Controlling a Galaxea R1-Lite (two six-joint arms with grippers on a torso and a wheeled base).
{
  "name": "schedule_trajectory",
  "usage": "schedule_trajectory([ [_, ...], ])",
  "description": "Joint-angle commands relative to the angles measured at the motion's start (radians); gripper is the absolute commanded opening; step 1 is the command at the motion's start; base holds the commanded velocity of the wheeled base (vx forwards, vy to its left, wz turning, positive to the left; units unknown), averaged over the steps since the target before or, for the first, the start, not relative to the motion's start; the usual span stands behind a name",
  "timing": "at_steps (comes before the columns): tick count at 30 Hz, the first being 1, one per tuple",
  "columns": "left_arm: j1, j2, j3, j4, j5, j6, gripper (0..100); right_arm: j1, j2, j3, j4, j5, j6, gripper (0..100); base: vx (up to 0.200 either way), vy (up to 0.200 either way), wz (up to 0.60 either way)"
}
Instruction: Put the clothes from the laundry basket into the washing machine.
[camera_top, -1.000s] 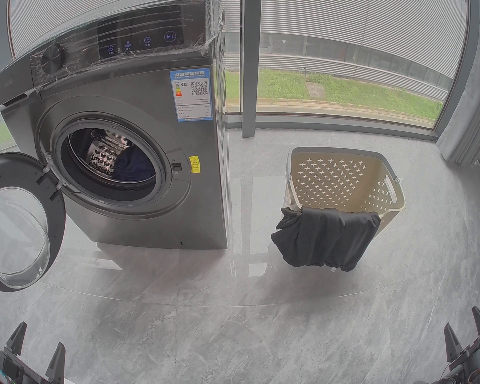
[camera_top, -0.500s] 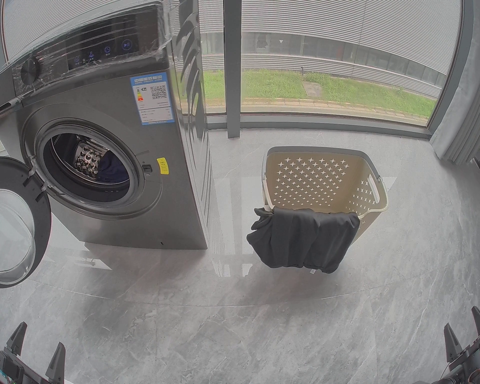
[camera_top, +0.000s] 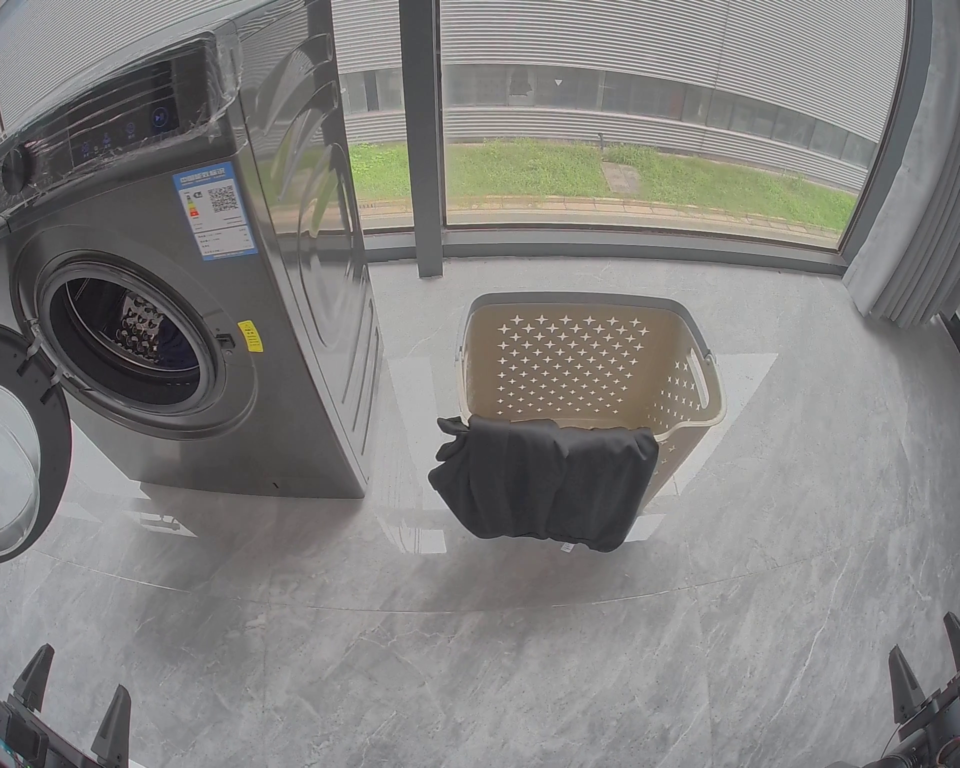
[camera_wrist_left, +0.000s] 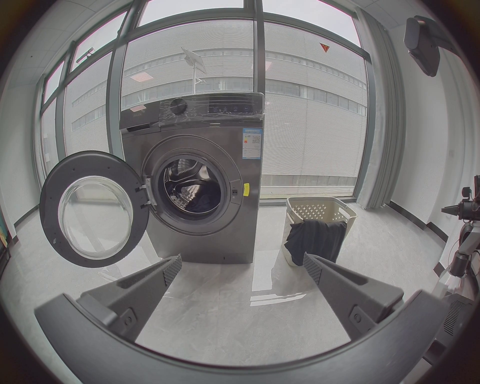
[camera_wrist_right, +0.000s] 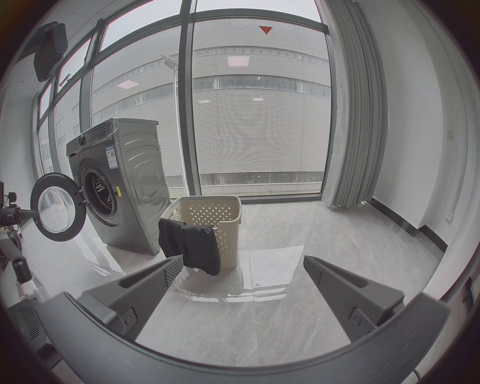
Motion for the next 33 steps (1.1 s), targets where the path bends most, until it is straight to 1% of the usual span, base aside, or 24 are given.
schedule_trajectory([
  [1, 0.000, -0.014, 0.018, 0.000, 0.000, 0.000, 100, 0.000, -0.014, 0.016, 0.000, -0.006, 0.004, 100, 0.000, 0.000, 0.00],
  [3, 0.000, -0.014, 0.018, -0.001, 0.000, 0.000, 100, 0.000, -0.014, 0.016, 0.000, -0.019, 0.001, 100, 0.100, 0.000, 0.00],
  [6, 0.000, -0.014, 0.018, 0.000, 0.000, 0.000, 100, 0.000, -0.014, 0.002, -0.023, -0.013, -0.007, 100, 0.200, 0.000, 0.00],
  [7, -0.001, -0.014, 0.018, 0.000, 0.000, 0.000, 100, 0.001, -0.014, -0.081, -0.065, -0.011, -0.002, 100, 0.200, 0.000, 0.00],
  [8, 0.000, -0.014, 0.018, 0.000, 0.000, 0.000, 100, 0.008, 0.006, -0.171, -0.069, -0.014, 0.003, 100, 0.200, 0.000, 0.00],
  [9, 0.000, -0.014, 0.018, 0.000, 0.000, 0.001, 100, 0.017, 0.084, -0.265, -0.055, -0.014, 0.018, 100, 0.200, 0.000, 0.00],
  [10, 0.000, -0.014, 0.018, 0.000, 0.000, 0.001, 100, 0.017, 0.093, -0.271, -0.054, -0.014, 0.021, 100, 0.200, 0.000, 0.00],
  [11, 0.000, -0.014, 0.018, 0.000, 0.000, 0.001, 100, 0.029, 0.193, -0.314, -0.034, -0.006, 0.032, 100, 0.200, 0.000, 0.00],
  [14, 0.000, -0.014, 0.018, 0.000, 0.000, 0.001, 100, 0.081, 0.378, -0.322, -0.040, 0.023, 0.038, 100, 0.200, 0.000, 0.00],
  [17, 0.000, -0.014, 0.018, 0.000, 0.000, 0.001, 100, 0.136, 0.612, -0.329, -0.046, 0.050, 0.043, 100, 0.000, 0.000, 0.00],
  [18, 0.000, -0.014, 0.018, 0.000, 0.000, 0.003, 100, 0.149, 0.681, -0.337, -0.054, 0.058, 0.053, 100, 0.000, 0.000, 0.00],
  [21, 0.000, -0.014, 0.018, 0.000, 0.000, 0.003, 100, 0.179, 0.928, -0.368, -0.112, 0.078, 0.119, 100, 0.000, 0.000, 0.00],
  [22, 0.000, -0.014, 0.018, 0.000, 0.000, 0.003, 100, 0.189, 1.018, -0.379, -0.150, 0.080, 0.138, 100, 0.000, 0.000, 0.00],
  [24, -0.001, -0.014, 0.018, 0.000, 0.000, 0.001, 100, 0.204, 1.116, -0.392, -0.210, 0.080, 0.145, 100, 0.000, 0.000, 0.00],
  [25, -0.001, -0.014, 0.018, 0.000, 0.000, 0.001, 100, 0.213, 1.164, -0.398, -0.246, 0.080, 0.147, 100, 0.000, 0.000, 0.00],
  [26, -0.001, -0.014, 0.018, 0.000, 0.000, 0.001, 100, 0.213, 1.172, -0.398, -0.250, 0.080, 0.147, 100, 0.000, 0.000, 0.00],
  [27, -0.001, -0.014, 0.018, 0.000, 0.000, 0.001, 100, 0.233, 1.250, -0.405, -0.324, 0.078, 0.144, 100, 0.000, 0.000, 0.00],
  [28, -0.001, -0.014, 0.018, 0.000, 0.000, 0.001, 100, 0.233, 1.250, -0.405, -0.324, 0.078, 0.144, 100, 0.000, 0.000, 0.00],
  [29, -0.001, -0.014, 0.018, 0.000, 0.000, 0.001, 100, 0.258, 1.323, -0.414, -0.399, 0.070, 0.142, 100, 0.000, 0.000, 0.00],
  [33, -0.001, -0.014, 0.018, 0.000, 0.000, 0.000, 100, 0.296, 1.435, -0.440, -0.466, 0.058, 0.147, 100, 0.000, 0.000, 0.00],
])
